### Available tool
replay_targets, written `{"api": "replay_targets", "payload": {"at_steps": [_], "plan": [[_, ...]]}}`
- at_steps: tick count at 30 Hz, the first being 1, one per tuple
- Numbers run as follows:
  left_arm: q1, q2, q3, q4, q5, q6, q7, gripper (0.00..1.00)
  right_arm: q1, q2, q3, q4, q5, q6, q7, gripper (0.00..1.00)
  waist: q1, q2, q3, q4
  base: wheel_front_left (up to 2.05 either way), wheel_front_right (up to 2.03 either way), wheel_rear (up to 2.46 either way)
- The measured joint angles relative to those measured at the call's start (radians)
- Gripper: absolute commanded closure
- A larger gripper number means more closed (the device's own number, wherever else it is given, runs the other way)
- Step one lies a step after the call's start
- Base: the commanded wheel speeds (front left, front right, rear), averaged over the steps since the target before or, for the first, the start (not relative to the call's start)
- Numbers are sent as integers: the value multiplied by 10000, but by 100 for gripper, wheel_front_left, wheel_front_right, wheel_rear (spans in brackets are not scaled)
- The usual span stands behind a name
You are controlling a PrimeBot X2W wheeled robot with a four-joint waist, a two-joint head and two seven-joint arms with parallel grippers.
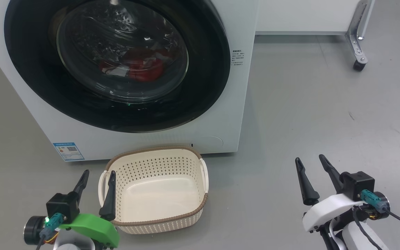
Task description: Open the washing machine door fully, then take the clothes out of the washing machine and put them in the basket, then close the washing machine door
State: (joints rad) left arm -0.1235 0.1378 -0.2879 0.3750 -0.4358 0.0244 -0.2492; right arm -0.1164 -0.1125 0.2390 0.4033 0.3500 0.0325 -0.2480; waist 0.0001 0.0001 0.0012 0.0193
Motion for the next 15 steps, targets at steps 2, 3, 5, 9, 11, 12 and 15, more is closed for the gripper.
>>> {"api": "replay_targets", "payload": {"at_steps": [2, 3, 5, 9, 11, 12, 15], "plan": [[0, -31, 38, 35, -2, 13, 0, 0, 0, 38, -61, 23, 0, -2, 0, 0, 0, 0, 2, -5, 0, 0, 0], [0, -46, 61, 44, -2, 19, 2, 0, 0, 56, -90, 27, 0, -2, 0, 0, 0, 0, 3, -9, 0, 0, 0], [0, -92, 113, 67, -2, 27, 2, 0, 1, 88, -136, 35, 0, -2, 0, 0, -1, 0, 4, -17, 0, 0, 0], [-4, -194, 169, 109, -2, 67, 2, 0, 2, 125, -201, 67, -2, -2, 0, 0, -1, 0, 5, -33, 0, 0, 0], [-5, -198, 182, 151, -2, 69, 2, 0, 2, 140, -234, 75, -8, -2, 0, 0, 0, 0, 6, -39, 0, 0, 0], [-6, -198, 188, 176, -2, 69, 0, 0, 2, 150, -245, 82, -10, -2, 0, 0, 0, 0, 7, -41, 0, 0, 0], [-9, -198, 201, 247, 2, 71, 0, 0, 3, 161, -272, 104, -23, -2, 0, 0, 0, 0, 11, -46, 0, 0, 0]]}}
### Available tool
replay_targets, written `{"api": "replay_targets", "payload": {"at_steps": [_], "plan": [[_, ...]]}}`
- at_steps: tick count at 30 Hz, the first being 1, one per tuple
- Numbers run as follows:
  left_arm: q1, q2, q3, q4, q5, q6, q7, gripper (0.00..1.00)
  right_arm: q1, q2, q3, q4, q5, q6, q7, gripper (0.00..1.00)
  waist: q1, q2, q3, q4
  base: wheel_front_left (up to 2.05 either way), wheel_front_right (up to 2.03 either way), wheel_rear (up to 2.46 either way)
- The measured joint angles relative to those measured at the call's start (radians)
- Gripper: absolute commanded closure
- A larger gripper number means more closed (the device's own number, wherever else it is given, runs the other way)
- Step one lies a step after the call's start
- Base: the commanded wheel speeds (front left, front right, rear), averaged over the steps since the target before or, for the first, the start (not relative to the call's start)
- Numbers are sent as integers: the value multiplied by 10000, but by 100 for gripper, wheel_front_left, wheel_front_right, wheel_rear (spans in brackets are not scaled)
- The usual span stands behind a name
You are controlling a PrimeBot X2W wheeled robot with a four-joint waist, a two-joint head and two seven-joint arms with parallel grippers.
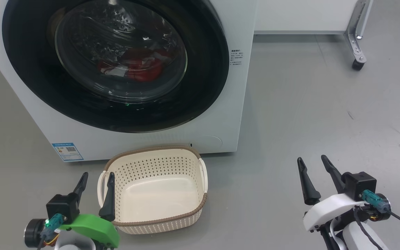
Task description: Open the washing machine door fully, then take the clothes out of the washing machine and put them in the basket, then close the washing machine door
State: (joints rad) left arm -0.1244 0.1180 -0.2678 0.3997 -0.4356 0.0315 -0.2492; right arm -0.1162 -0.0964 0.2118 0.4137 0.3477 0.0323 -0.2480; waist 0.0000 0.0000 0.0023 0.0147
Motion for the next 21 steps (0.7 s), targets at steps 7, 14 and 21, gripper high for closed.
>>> {"api": "replay_targets", "payload": {"at_steps": [7, 14, 21], "plan": [[-12, 0, 8, 90, 115, 29, 0, 0, 0, 6, -63, 40, -167, 2, 0, 0, 0, 0, 14, 0, 0, 0, 0], [-36, -10, 23, 128, 249, 29, 0, 0, 0, 25, -119, 88, -263, 6, 0, 0, 0, 0, 27, 8, 0, 0, 0], [-57, -21, 52, 167, 259, 29, 0, 0, 0, 50, -171, 132, -284, 15, 0, 0, 0, 0, 48, 11, 0, 0, 0]]}}
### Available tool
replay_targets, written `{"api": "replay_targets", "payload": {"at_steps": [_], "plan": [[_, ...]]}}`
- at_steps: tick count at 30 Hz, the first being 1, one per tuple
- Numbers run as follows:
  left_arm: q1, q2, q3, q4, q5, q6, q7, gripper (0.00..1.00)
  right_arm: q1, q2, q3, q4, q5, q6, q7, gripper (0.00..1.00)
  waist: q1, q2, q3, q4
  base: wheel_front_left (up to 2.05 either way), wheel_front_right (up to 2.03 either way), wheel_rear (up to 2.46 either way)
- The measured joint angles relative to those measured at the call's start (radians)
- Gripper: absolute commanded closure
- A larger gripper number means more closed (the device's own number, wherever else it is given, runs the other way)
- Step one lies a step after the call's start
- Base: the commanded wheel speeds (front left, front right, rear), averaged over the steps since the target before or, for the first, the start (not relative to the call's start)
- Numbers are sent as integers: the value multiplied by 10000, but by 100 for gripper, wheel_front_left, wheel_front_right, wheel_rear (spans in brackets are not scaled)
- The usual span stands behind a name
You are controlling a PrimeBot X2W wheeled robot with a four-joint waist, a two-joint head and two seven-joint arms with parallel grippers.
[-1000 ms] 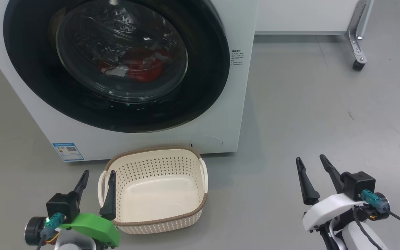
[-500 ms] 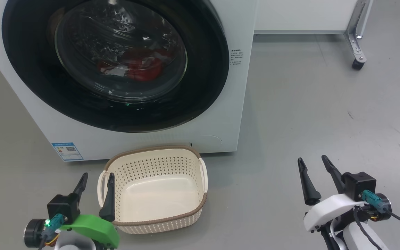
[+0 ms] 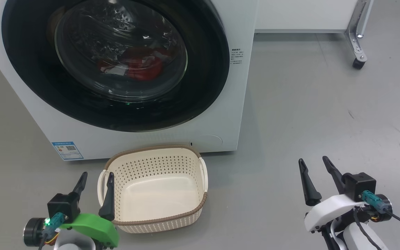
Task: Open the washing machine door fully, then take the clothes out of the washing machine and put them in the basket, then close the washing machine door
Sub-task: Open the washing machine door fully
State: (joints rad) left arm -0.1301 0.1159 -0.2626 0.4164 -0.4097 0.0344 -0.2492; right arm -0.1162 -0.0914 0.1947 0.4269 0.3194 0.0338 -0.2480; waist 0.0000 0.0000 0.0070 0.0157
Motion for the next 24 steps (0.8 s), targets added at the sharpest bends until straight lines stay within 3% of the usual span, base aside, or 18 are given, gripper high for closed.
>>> {"api": "replay_targets", "payload": {"at_steps": [2, 3, 16, 24], "plan": [[-46, -2, 4, 31, 19, 0, 0, 0, 0, 4, -21, 10, -44, 2, 0, 4, 0, 0, 6, 1, 0, 0, 0], [-81, -6, 6, 40, 21, 0, 2, 0, 0, 13, -46, 25, -44, 13, 0, 100, 0, 0, 10, 2, 0, 0, 0], [-165, -42, 46, 109, 109, 0, 2, 0, -69, 138, -328, -44, 46, 267, 0, 100, 0, 0, 157, 28, 0, 0, 0], [-399, -58, 40, 52, 242, -2, 2, 0, -376, 370, -1166, -23, 2004, 589, -12, 100, 0, 0, 388, 122, 0, 0, 0]]}}
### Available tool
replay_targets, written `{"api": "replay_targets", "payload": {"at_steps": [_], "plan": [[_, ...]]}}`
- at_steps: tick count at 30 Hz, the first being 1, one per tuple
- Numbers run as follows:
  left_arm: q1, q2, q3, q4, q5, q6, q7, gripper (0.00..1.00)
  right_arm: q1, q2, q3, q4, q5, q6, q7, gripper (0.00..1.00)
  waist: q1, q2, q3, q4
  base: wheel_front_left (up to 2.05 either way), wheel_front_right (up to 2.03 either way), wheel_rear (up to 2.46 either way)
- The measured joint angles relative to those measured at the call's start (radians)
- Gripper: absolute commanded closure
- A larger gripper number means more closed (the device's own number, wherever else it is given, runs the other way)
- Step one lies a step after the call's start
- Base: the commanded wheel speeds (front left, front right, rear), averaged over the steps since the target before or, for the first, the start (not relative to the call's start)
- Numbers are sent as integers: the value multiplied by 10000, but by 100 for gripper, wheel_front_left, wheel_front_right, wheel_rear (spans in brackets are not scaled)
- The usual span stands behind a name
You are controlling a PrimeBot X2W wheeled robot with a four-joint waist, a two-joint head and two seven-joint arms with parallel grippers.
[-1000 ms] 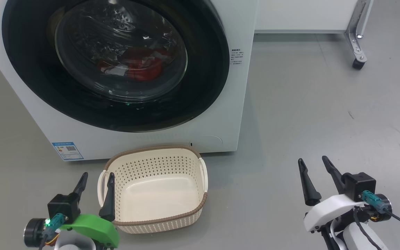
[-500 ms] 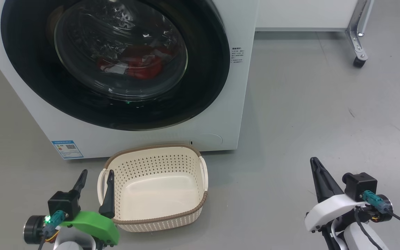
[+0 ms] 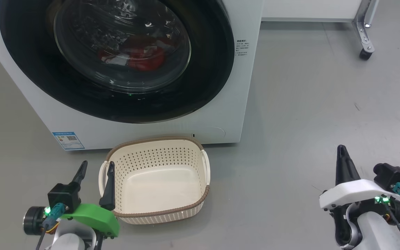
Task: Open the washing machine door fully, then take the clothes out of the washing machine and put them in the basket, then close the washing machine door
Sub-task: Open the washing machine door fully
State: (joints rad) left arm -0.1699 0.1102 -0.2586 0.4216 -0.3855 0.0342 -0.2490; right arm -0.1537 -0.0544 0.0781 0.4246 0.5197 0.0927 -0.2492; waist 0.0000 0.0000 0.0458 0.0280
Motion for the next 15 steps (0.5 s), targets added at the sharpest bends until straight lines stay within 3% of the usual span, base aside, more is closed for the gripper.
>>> {"api": "replay_targets", "payload": {"at_steps": [14, 15], "plan": [[-591, -42, 4, -362, 81, -40, -2, 0, -1754, 104, -1237, 462, 4694, 224, 1064, 100, 0, 0, 874, 296, 0, 0, 0], [-707, -56, 4, -443, 90, -52, -2, 0, -2081, 96, -1333, 487, 5597, 236, 1327, 100, 0, 0, 1037, 348, 0, 0, 0]]}}
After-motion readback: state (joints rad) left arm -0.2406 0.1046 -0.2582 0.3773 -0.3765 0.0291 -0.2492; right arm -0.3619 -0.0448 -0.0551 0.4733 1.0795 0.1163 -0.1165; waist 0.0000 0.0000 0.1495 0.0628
